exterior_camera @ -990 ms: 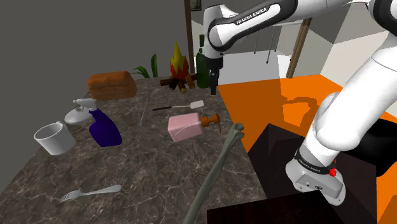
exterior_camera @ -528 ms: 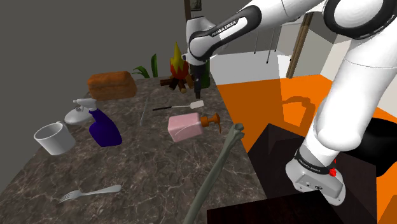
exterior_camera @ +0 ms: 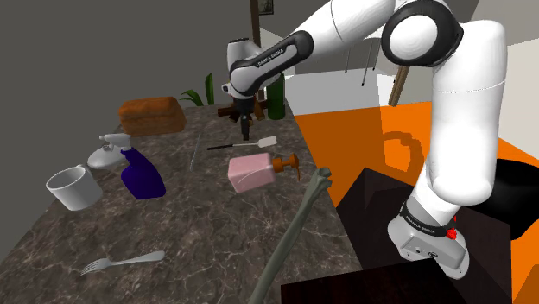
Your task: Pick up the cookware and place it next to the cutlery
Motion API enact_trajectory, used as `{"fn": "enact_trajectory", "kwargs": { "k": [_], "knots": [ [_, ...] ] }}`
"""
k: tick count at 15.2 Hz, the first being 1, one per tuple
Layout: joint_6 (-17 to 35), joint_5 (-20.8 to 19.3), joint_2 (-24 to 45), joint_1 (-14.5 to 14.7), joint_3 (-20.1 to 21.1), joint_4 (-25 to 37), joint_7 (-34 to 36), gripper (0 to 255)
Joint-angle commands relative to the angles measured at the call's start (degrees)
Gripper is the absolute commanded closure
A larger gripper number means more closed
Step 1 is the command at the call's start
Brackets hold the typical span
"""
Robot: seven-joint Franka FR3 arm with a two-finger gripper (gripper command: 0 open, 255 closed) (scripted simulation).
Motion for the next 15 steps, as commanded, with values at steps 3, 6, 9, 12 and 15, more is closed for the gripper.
{"fn": "enact_trajectory", "kwargs": {
  "k": [3, 6, 9, 12, 15],
  "knots": [
    [0.21, -0.29, 4.75, 0.37, 0.54, 5.18, -1.52, 0],
    [2.06, -0.32, 5.82, 0.43, 0.54, 4.4, -1.5, 0],
    [4.21, -0.36, 7.19, 0.51, 0.54, 3.63, -1.48, 0],
    [4.21, -0.36, 7.19, 0.51, 0.54, 3.63, -1.48, 0],
    [4.21, -0.36, 7.19, 0.51, 0.54, 3.63, -1.48, 0]
  ]
}}
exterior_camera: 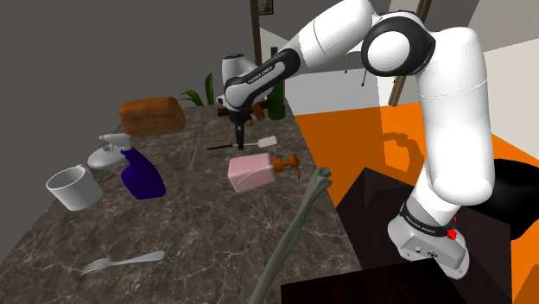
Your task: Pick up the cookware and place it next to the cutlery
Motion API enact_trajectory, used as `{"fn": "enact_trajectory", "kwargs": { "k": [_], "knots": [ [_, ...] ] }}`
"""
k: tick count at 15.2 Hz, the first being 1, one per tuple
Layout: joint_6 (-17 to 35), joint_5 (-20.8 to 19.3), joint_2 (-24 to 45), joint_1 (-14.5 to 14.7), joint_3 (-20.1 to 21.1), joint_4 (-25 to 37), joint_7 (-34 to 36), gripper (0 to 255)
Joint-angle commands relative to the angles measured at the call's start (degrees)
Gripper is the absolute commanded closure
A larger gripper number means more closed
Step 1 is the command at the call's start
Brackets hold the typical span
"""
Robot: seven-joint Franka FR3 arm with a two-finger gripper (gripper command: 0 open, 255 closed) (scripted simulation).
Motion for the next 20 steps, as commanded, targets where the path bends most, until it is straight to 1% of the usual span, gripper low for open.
{"fn": "enact_trajectory", "kwargs": {
  "k": [1, 2, 3, 12, 20],
  "knots": [
    [0.01, 0.0, 0.0, 0.0, 0.0, -0.01, 0.0, 0],
    [0.01, 0.0, 0.0, 0.0, 0.0, 0.0, 0.0, 0],
    [0.01, 0.0, 0.0, 0.0, 0.0, 0.0, 0.0, 255],
    [0.01, 0.0, 0.0, 0.0, 0.0, -0.01, 0.0, 255],
    [-5.09, 0.04, -2.51, -0.04, 0.03, 2.59, 0.13, 255]
  ]
}}
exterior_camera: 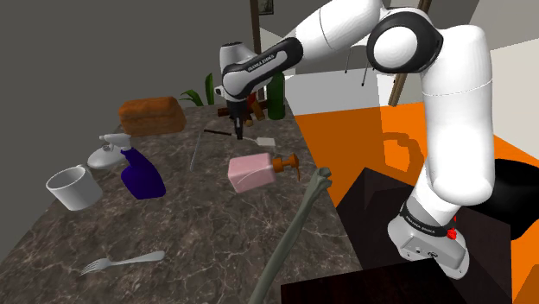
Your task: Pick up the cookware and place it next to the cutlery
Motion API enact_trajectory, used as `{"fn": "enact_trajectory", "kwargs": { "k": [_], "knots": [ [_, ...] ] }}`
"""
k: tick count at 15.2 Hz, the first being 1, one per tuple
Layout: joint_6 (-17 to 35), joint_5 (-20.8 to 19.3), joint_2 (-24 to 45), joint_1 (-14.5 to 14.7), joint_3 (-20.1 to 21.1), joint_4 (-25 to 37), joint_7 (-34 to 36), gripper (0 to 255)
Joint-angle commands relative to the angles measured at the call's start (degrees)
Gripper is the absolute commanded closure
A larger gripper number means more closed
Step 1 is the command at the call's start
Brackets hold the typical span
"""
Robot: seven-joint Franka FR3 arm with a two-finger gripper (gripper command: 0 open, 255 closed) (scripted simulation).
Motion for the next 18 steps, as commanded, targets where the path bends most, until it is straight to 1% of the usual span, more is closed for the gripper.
{"fn": "enact_trajectory", "kwargs": {
  "k": [1, 11, 18],
  "knots": [
    [-1.3, 0.01, -0.72, 0.01, 0.02, 0.56, 0.06, 255],
    [-7.76, 0.02, -2.76, -0.02, 0.04, 4.98, 0.24, 255],
    [-4.17, -0.67, -10.06, 4.92, 2.55, -5.67, 7.94, 255]
  ]
}}
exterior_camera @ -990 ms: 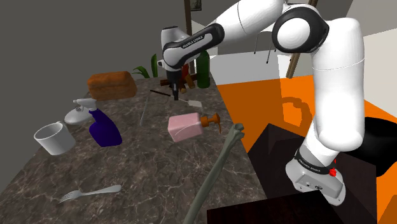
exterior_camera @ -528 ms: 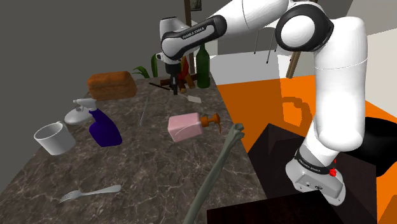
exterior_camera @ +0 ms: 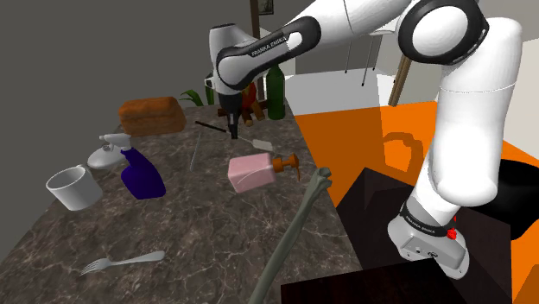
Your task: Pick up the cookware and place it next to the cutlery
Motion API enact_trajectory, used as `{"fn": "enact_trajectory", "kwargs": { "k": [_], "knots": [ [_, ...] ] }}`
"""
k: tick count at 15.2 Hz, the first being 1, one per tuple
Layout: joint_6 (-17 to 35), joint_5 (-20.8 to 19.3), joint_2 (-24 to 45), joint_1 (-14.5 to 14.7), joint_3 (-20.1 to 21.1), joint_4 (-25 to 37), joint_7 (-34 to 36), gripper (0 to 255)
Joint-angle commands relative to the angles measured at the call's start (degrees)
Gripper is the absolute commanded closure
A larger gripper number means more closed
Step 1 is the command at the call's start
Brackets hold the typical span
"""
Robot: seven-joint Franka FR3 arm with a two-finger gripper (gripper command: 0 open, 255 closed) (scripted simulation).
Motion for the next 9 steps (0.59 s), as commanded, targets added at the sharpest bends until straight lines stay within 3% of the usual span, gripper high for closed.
{"fn": "enact_trajectory", "kwargs": {
  "k": [1, 9],
  "knots": [
    [0.52, -0.18, -1.79, 1.31, 0.76, -2.25, 2.24, 255],
    [2.61, -0.87, -6.74, 6.98, 4.63, -9.09, 12.13, 255]
  ]
}}
